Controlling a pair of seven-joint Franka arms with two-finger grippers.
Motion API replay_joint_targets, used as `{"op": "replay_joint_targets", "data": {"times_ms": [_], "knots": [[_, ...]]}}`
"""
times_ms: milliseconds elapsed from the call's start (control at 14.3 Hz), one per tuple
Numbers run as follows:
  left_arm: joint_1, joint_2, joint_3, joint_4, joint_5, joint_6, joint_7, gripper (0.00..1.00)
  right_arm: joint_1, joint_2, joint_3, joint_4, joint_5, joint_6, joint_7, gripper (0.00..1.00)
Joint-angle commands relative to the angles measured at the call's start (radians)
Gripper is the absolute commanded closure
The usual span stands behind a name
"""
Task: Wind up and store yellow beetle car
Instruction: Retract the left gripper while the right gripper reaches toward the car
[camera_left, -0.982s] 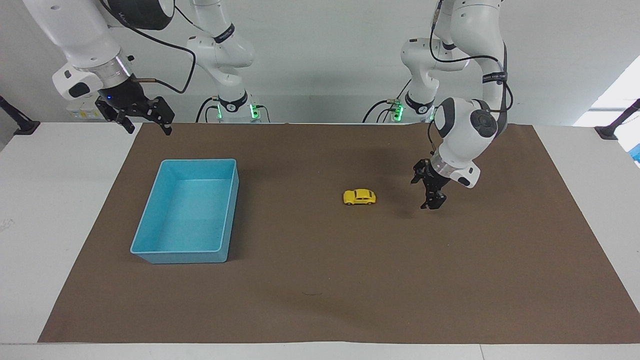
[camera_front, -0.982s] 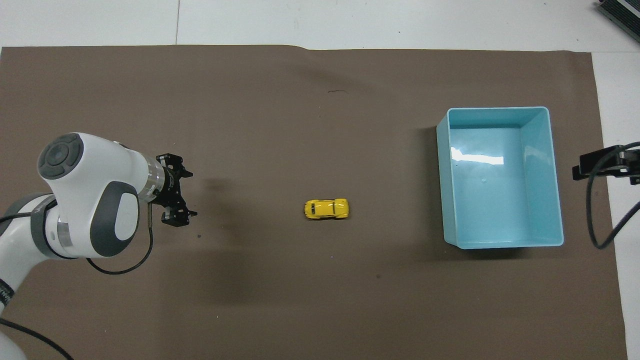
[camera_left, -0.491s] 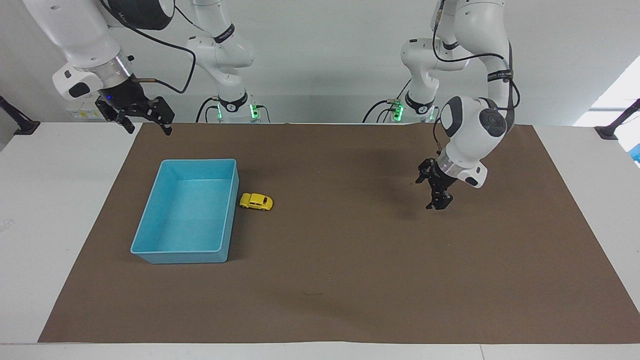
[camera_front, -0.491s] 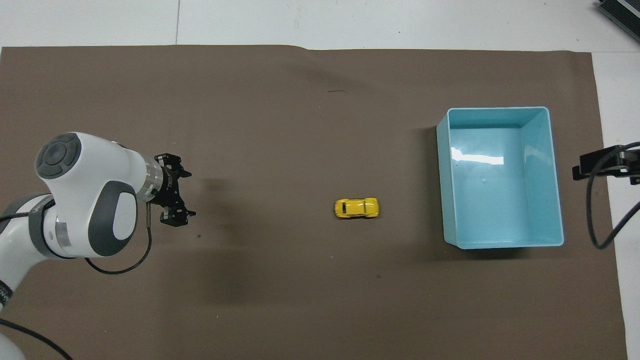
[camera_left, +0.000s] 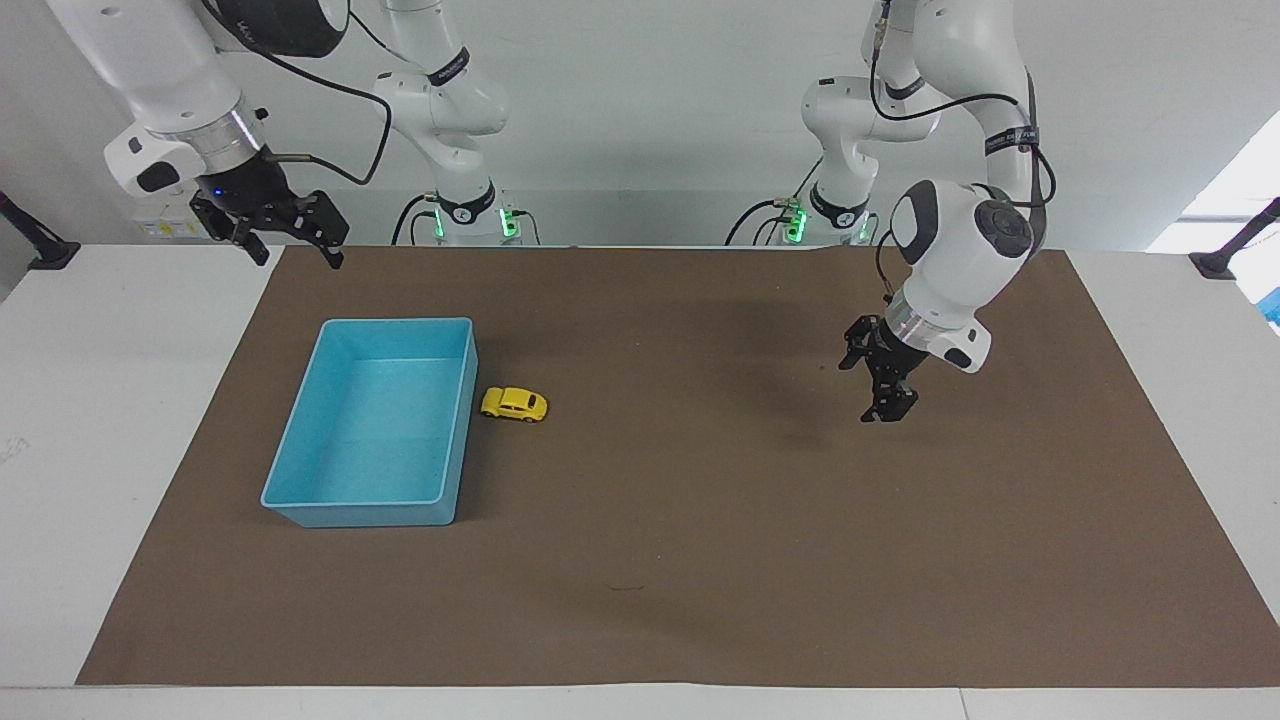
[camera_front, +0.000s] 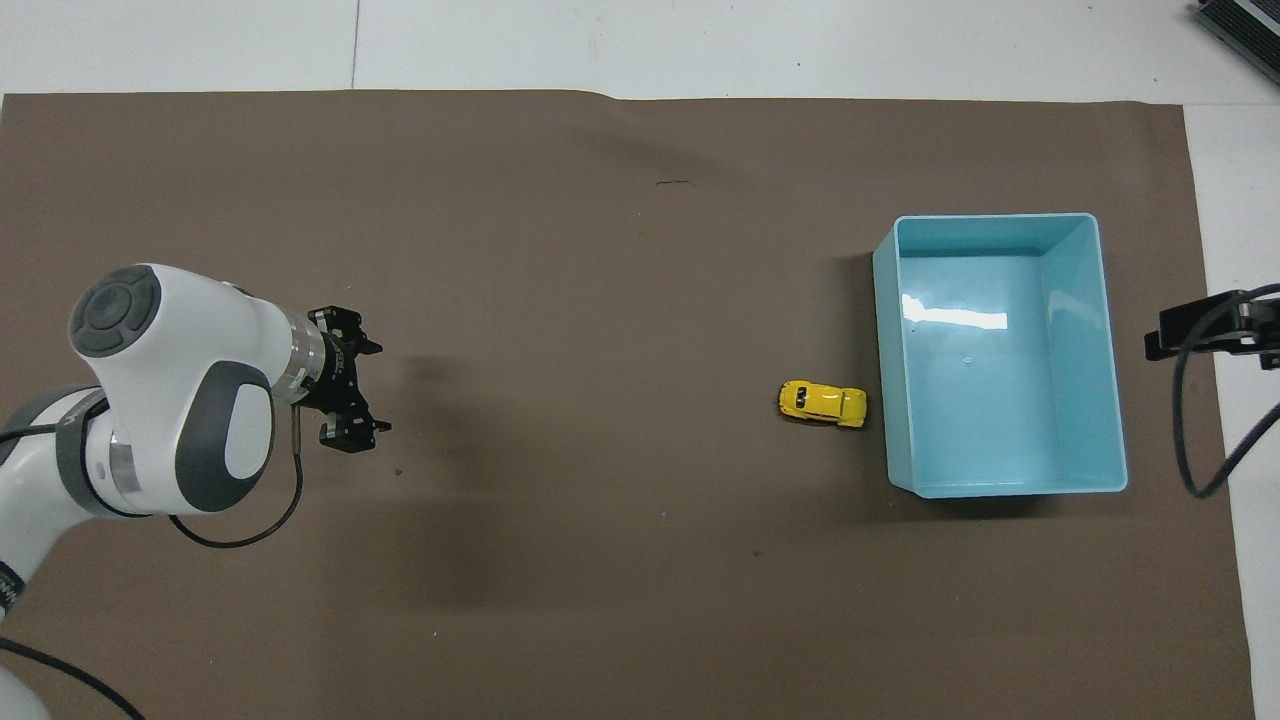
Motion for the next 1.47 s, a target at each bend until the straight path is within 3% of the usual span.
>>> {"op": "replay_joint_targets", "data": {"times_ms": [0, 210, 491, 1052, 1402], "knots": [[0.035, -0.014, -0.007, 0.066, 0.014, -0.083, 0.067, 0.00, -0.003, -0.025, 0.008, -0.037, -0.017, 0.039, -0.005, 0.00], [0.069, -0.045, -0.007, 0.109, 0.014, -0.151, 0.203, 0.00, 0.006, -0.040, 0.011, -0.065, -0.017, 0.058, 0.079, 0.00], [0.095, -0.046, -0.007, 0.195, 0.016, -0.238, 0.393, 0.00, 0.095, -0.087, 0.011, -0.161, -0.012, 0.131, 0.322, 0.00], [0.120, -0.051, -0.007, 0.307, 0.080, -0.309, 0.723, 0.00, 0.208, -0.080, 0.011, -0.285, 0.011, 0.240, 0.696, 0.00], [0.118, -0.071, -0.007, 0.316, 0.080, -0.355, 1.010, 0.00, 0.277, -0.052, 0.014, -0.344, 0.013, 0.344, 0.984, 0.00]]}}
